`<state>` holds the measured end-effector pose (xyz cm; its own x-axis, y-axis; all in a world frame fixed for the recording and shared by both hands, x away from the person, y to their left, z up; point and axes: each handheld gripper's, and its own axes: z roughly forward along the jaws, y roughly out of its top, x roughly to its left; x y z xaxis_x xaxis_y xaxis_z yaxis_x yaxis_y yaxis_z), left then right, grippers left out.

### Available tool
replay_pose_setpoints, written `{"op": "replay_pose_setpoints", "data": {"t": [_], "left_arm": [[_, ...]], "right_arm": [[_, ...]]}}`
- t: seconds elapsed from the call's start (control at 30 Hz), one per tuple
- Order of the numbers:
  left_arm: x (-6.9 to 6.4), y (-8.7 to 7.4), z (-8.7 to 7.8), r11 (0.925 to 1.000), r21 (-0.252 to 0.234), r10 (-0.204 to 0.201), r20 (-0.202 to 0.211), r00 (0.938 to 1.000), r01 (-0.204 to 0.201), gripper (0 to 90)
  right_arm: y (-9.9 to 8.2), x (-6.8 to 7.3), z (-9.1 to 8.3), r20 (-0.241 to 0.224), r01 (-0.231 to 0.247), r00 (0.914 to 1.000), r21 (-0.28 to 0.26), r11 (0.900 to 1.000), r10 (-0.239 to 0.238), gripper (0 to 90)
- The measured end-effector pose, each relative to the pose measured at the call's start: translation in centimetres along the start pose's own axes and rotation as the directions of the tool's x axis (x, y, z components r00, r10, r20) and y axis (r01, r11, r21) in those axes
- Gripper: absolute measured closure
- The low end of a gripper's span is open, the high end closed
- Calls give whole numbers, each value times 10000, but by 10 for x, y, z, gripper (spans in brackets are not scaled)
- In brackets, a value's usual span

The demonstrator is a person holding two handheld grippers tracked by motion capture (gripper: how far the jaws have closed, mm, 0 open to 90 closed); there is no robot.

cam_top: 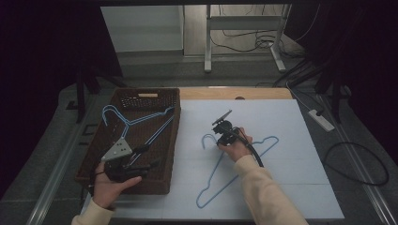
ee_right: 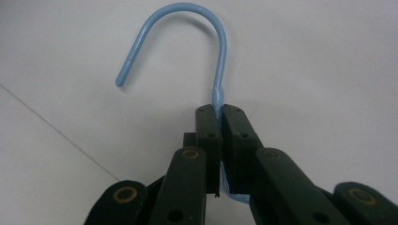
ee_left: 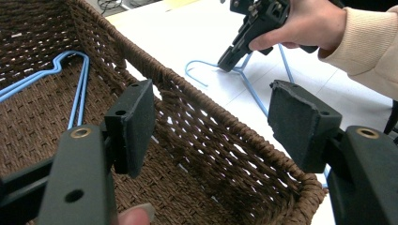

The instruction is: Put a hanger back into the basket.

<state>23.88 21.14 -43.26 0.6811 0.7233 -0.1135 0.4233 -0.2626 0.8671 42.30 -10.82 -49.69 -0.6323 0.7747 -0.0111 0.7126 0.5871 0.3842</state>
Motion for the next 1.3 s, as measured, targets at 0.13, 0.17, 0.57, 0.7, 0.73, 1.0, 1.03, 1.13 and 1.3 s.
{"op": "replay_pose_setpoints", "data": {"t": [0.13, 0.17, 0.57, 0.7, 0.73, 1.0, 1.03, 1.13, 1.3], "left_arm": [[-1, 0, 1, 10000, 27, 15, 11, 10000, -15, 333], [-1, 0, 1, 10000, 30, 15, 9, 10000, -15, 333], [-8, 3, 4, 10000, 45, -9, 145, 9999, 8, 333], [-11, 5, 7, 10000, 89, -18, 167, 9999, 16, 332], [-12, 5, 8, 9999, 108, -26, 172, 9998, 24, 332], [-25, 11, 20, 9996, 257, 59, 334, 9994, -68, 333], [-27, 12, 23, 9995, 312, 70, 391, 9992, -82, 333], [-33, 16, 30, 9991, 411, 105, 507, 9987, -126, 333], [-41, 21, 42, 9984, 531, 140, 687, 9975, -177, 333]], "right_arm": [[-5, -2, -11, -52, 24, 10000, -433, 9991, -26, 864], [-7, -2, -14, -39, 23, 10000, -601, 9982, -26, 863], [-27, -6, -47, -276, -57, 9996, -2071, 9783, 0, 863], [-30, -7, -52, -308, -48, 9995, -2195, 9756, -20, 863], [-31, -7, -52, -328, -51, 9995, -2215, 9751, -22, 863], [-34, -8, -56, -363, -40, 9993, -2440, 9698, -50, 863], [-35, -8, -57, -373, -58, 9993, -2450, 9695, -34, 863], [-36, -8, -58, -359, -45, 9993, -2549, 9670, -49, 863], [-38, -8, -61, -359, -54, 9993, -2655, 9641, -43, 863]]}}
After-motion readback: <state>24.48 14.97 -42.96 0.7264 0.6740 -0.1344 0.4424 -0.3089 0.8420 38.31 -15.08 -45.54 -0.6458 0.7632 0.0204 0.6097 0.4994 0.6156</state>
